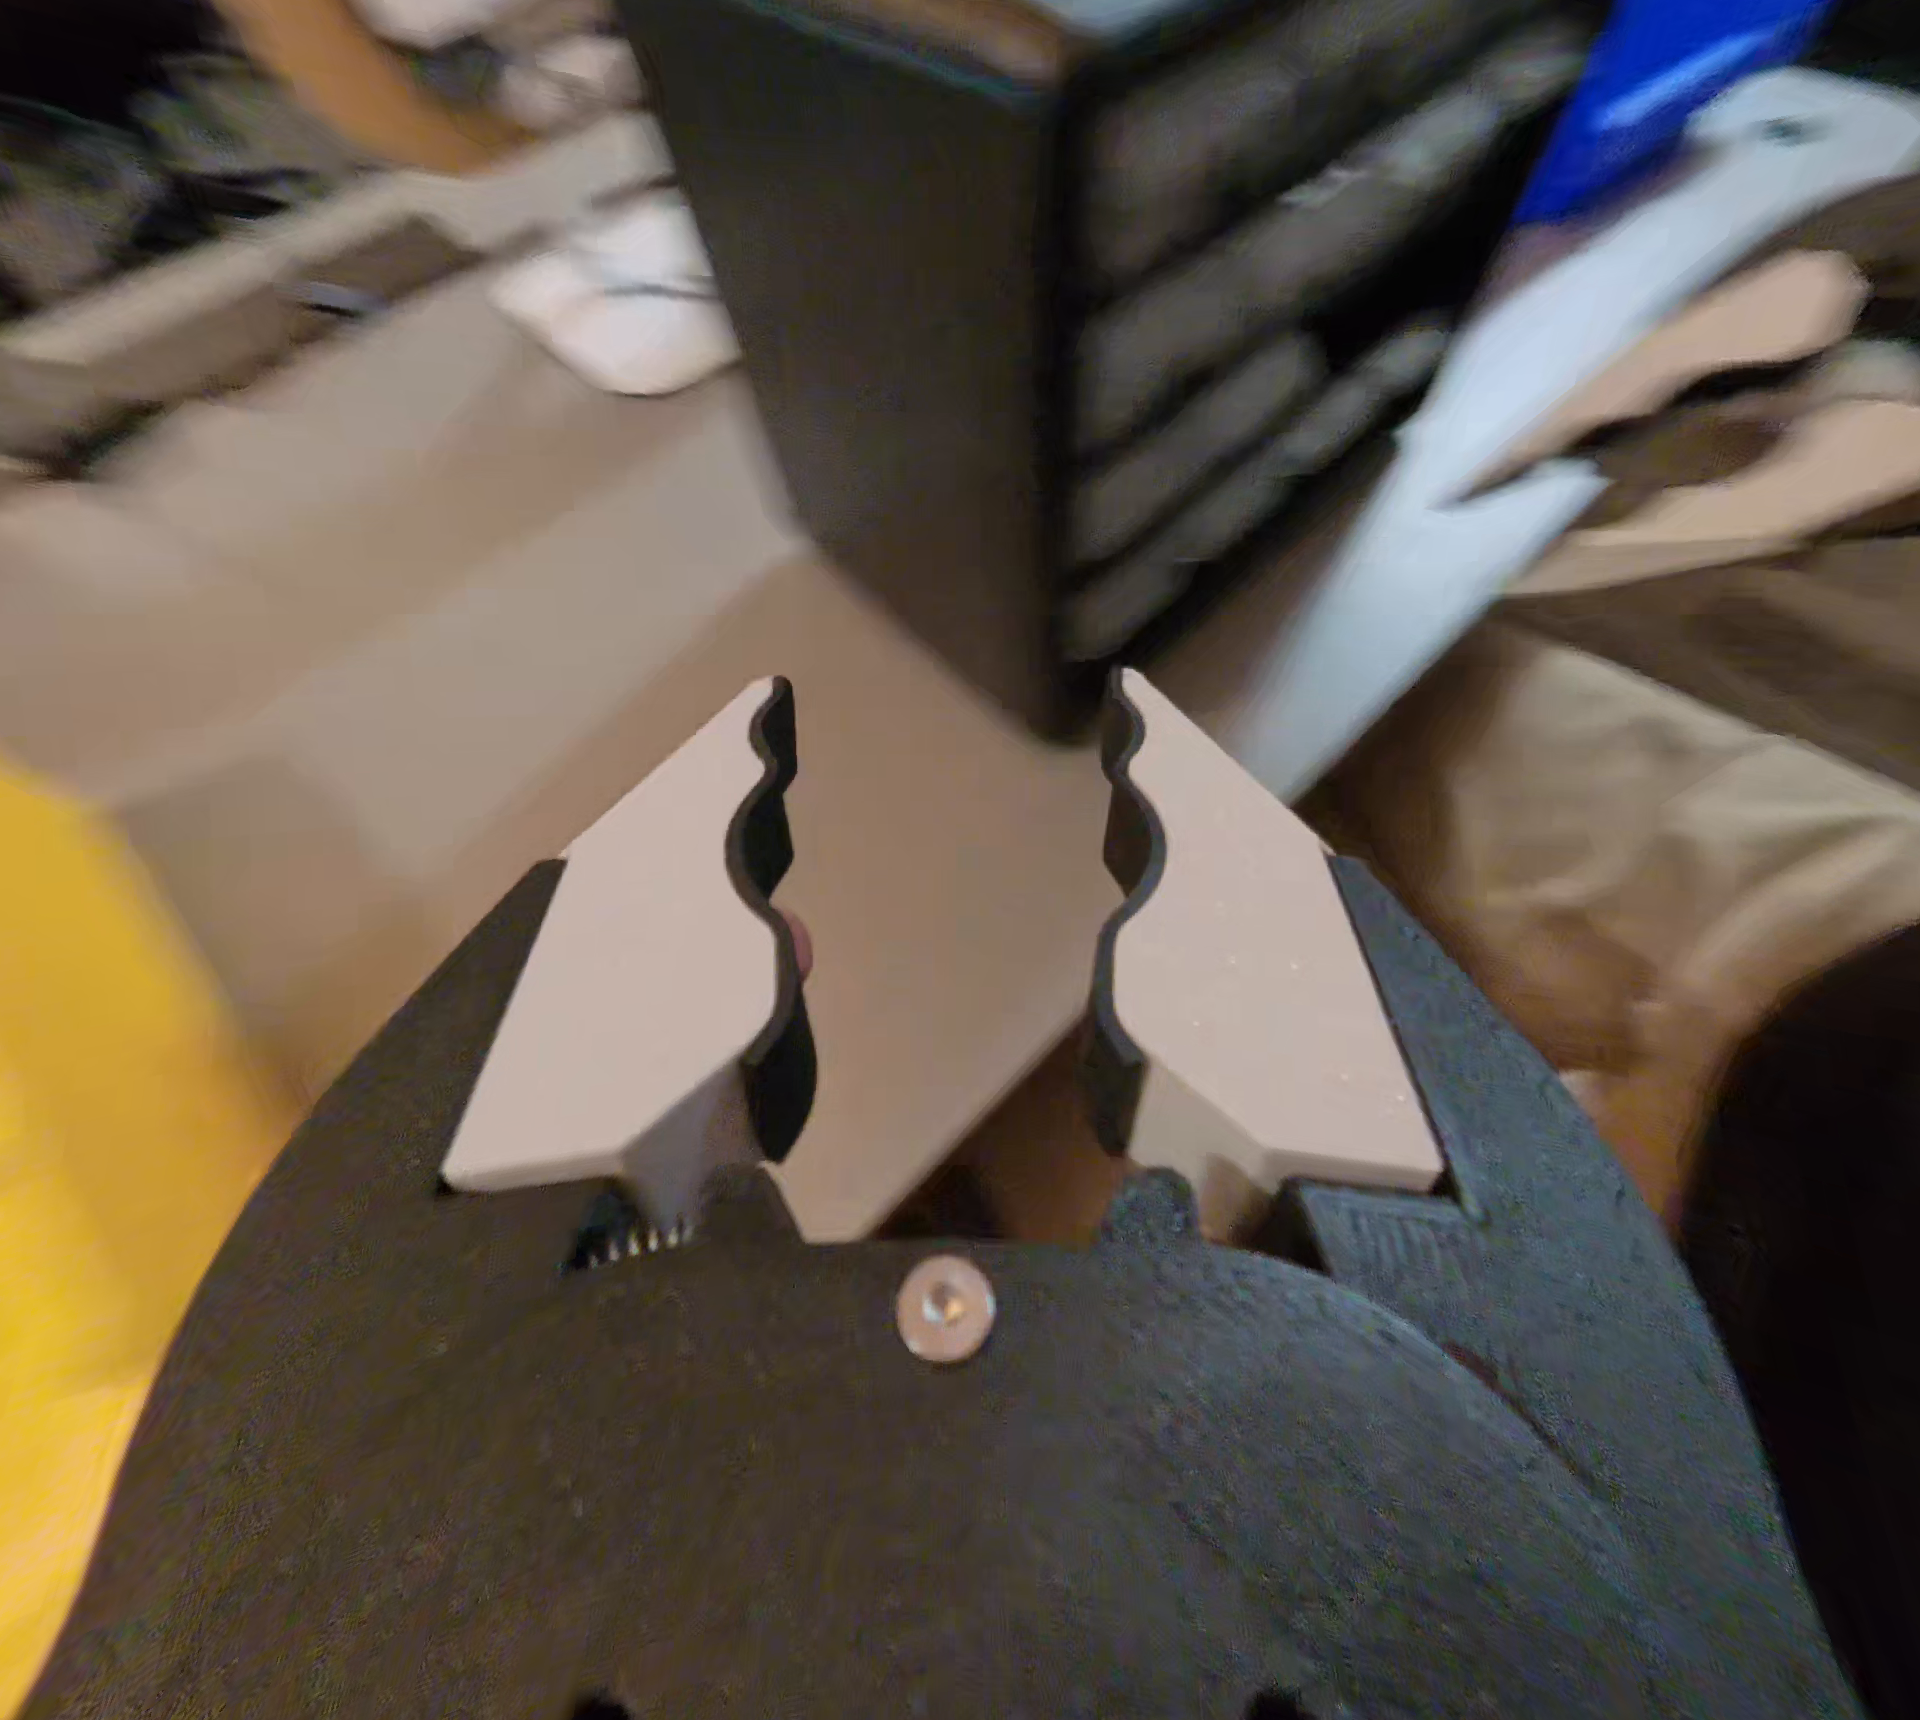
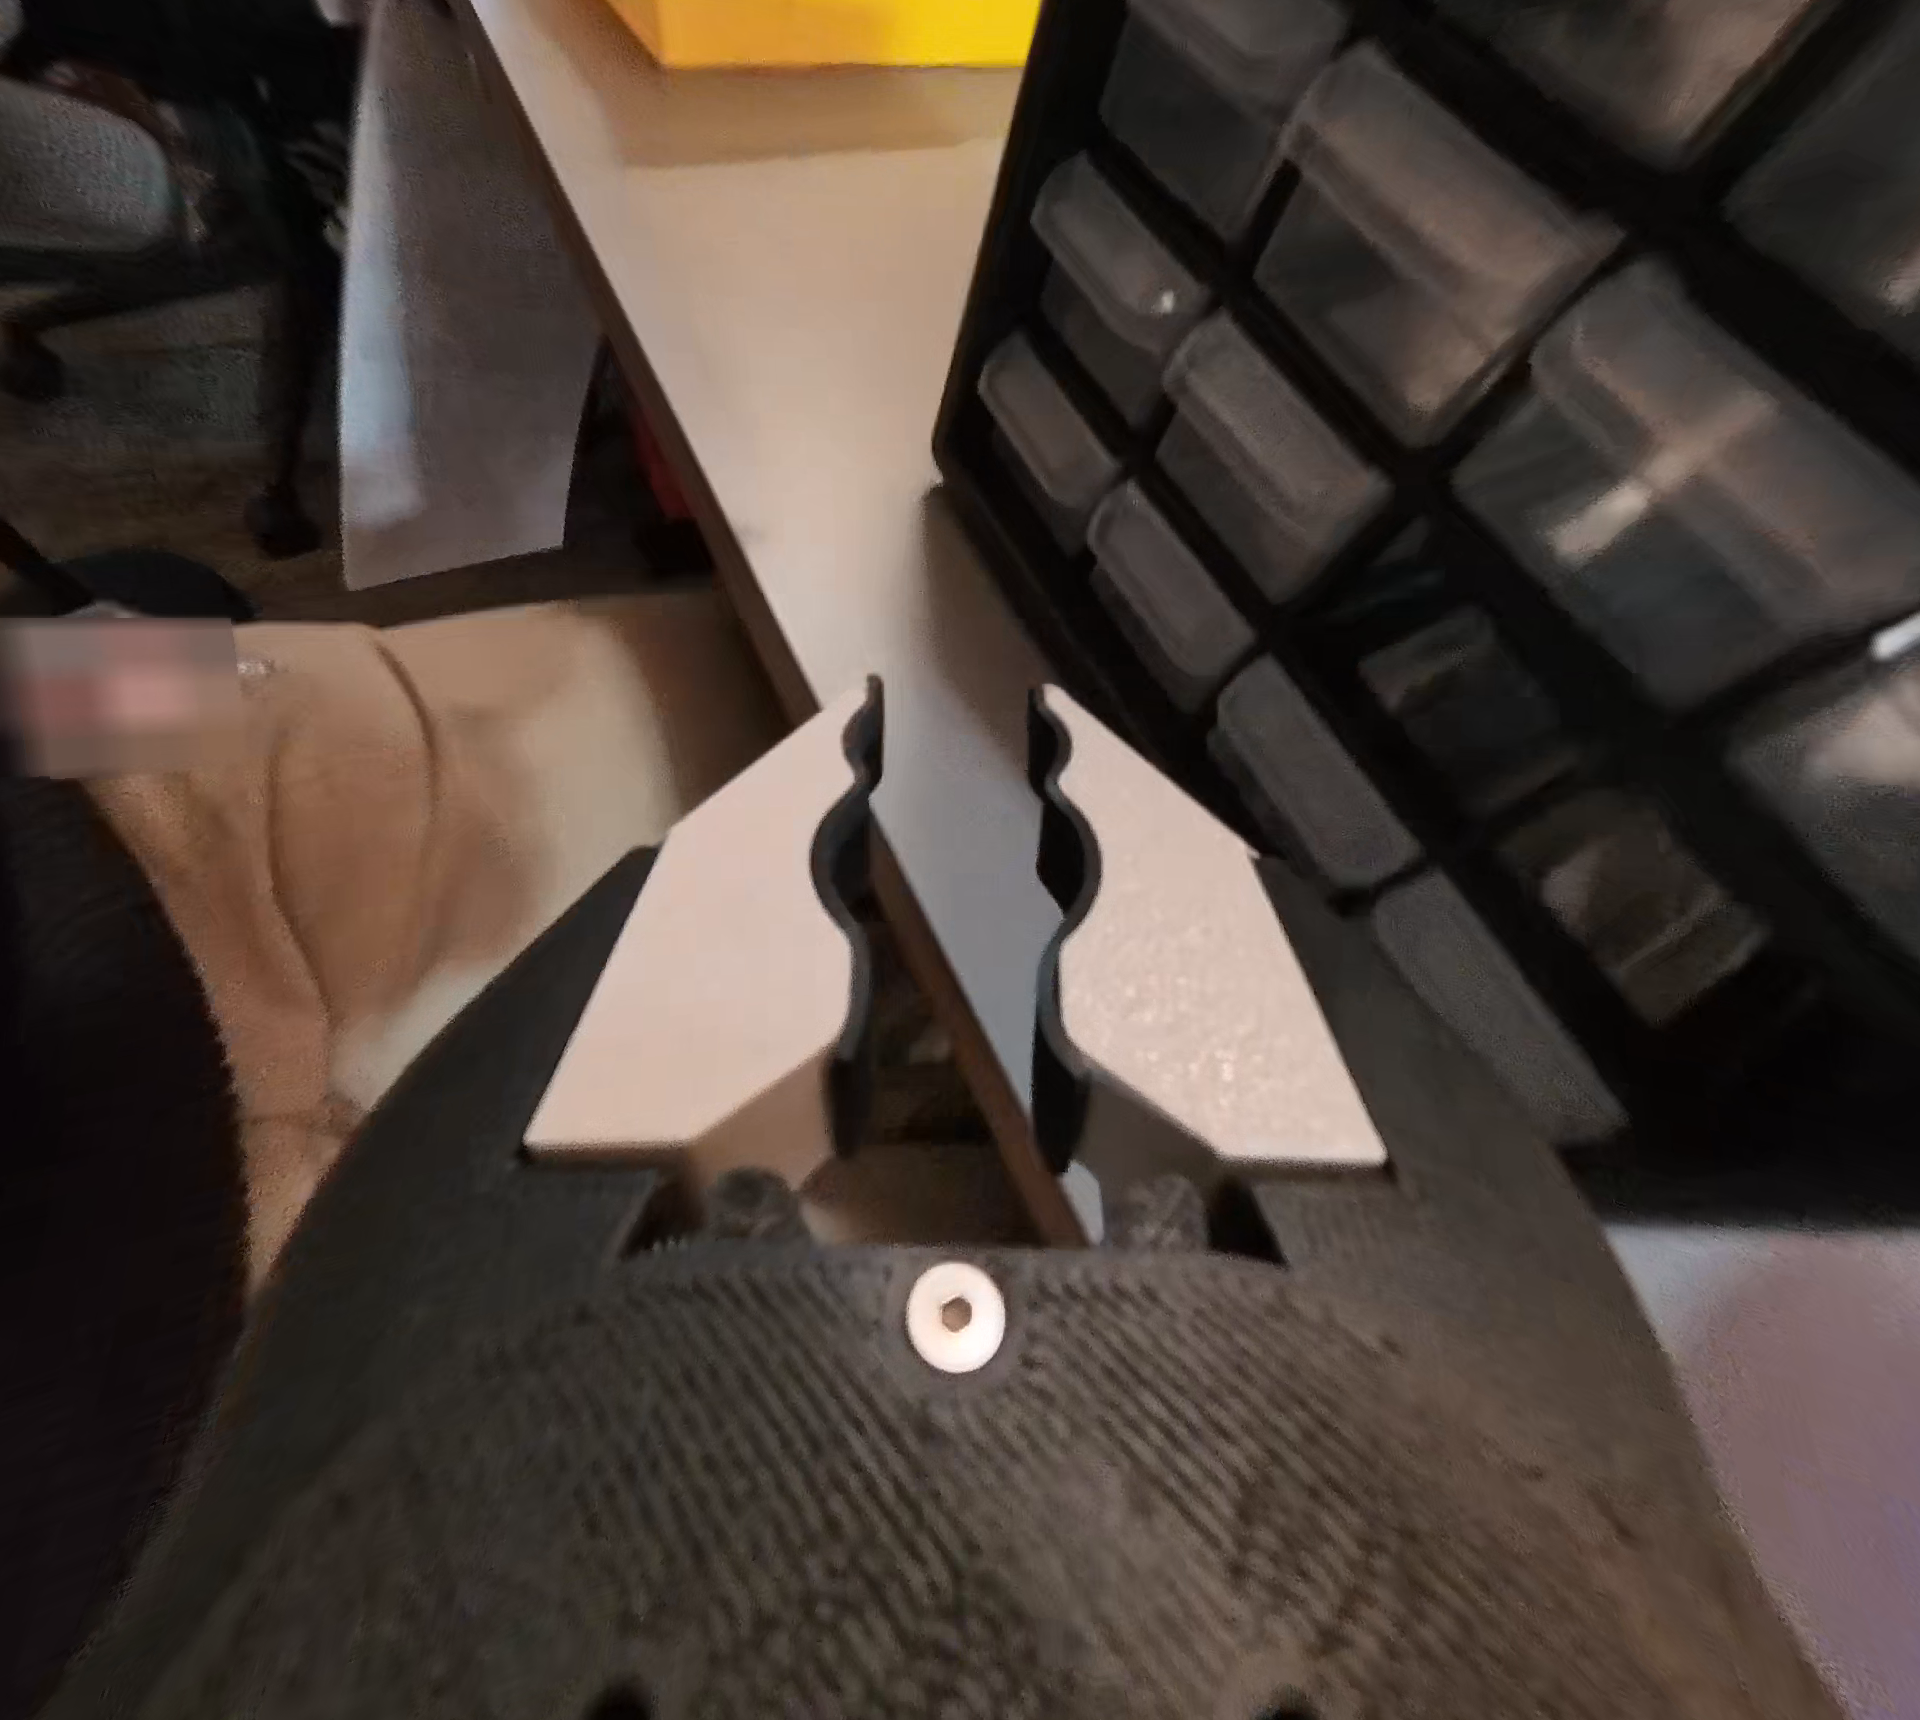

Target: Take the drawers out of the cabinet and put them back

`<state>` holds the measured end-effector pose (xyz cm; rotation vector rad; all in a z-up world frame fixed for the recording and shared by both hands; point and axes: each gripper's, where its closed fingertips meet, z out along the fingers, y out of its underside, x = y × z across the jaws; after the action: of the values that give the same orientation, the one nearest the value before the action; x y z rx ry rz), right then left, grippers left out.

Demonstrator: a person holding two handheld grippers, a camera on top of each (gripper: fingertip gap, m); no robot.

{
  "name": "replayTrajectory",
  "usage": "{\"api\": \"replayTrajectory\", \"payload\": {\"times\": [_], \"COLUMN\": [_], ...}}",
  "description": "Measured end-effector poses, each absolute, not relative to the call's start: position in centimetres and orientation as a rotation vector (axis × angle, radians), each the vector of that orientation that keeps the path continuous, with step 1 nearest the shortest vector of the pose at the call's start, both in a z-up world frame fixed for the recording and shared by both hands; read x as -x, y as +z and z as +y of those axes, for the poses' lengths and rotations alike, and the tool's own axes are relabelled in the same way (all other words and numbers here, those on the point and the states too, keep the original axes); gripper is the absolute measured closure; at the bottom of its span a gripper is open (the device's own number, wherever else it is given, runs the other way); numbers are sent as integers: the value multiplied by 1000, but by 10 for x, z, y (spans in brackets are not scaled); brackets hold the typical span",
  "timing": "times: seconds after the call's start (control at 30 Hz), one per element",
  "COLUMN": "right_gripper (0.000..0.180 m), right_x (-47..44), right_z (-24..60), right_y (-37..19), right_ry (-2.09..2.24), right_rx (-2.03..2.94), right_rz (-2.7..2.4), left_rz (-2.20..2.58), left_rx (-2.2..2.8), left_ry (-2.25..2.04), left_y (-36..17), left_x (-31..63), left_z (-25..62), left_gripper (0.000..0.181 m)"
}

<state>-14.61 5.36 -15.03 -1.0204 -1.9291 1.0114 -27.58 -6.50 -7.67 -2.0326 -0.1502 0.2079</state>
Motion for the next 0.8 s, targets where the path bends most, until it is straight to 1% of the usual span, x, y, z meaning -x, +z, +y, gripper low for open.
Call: {"api": "replayTrajectory", "payload": {"times": [0.03, 0.07, 0.1, 0.13, 0.2, 0.4, 0.53, 0.57, 0.7, 0.73, 0.8], "right_gripper": [153, 154, 154, 154, 153, 150, 149, 149, 150, 150, 150], "right_x": [138, 130, 122, 115, 105, 100, 97, 95, 92, 92, 93], "right_z": [55, 57, 57, 56, 51, 45, 46, 47, 52, 53, 54], "right_y": [-156, -163, -170, -175, -179, -173, -173, -173, -173, -173, -172], "right_ry": [987, 963, 951, 951, 968, 991, 999, 1001, 992, 994, 1011], "right_rx": [1047, 1080, 1113, 1143, 1173, 1142, 1162, 1167, 1177, 1179, 1188], "right_rz": [-1932, -1938, -1946, -1950, -1951, -1944, -1929, -1924, -1909, -1905, -1902], "left_rz": [-167, -163, -119, -52, -1, -313, -427, -403, -450, -417, -341], "left_rx": [2049, 2082, 2150, 2258, 2488, 2814, 2870, 2822, 2869, 2899, 2899], "left_ry": [307, 389, 439, 447, 382, 507, 519, 542, 383, 407, 604], "left_y": [-61, -47, -41, -45, -69, -150, -187, -183, -180, -180, -174], "left_x": [308, 338, 363, 384, 423, 552, 581, 586, 573, 572, 586], "left_z": [-83, -102, -120, -138, -173, -221, -226, -220, -222, -226, -230], "left_gripper": [124, 130, 140, 144, 139, 141, 140, 153, 160, 159, 155]}}
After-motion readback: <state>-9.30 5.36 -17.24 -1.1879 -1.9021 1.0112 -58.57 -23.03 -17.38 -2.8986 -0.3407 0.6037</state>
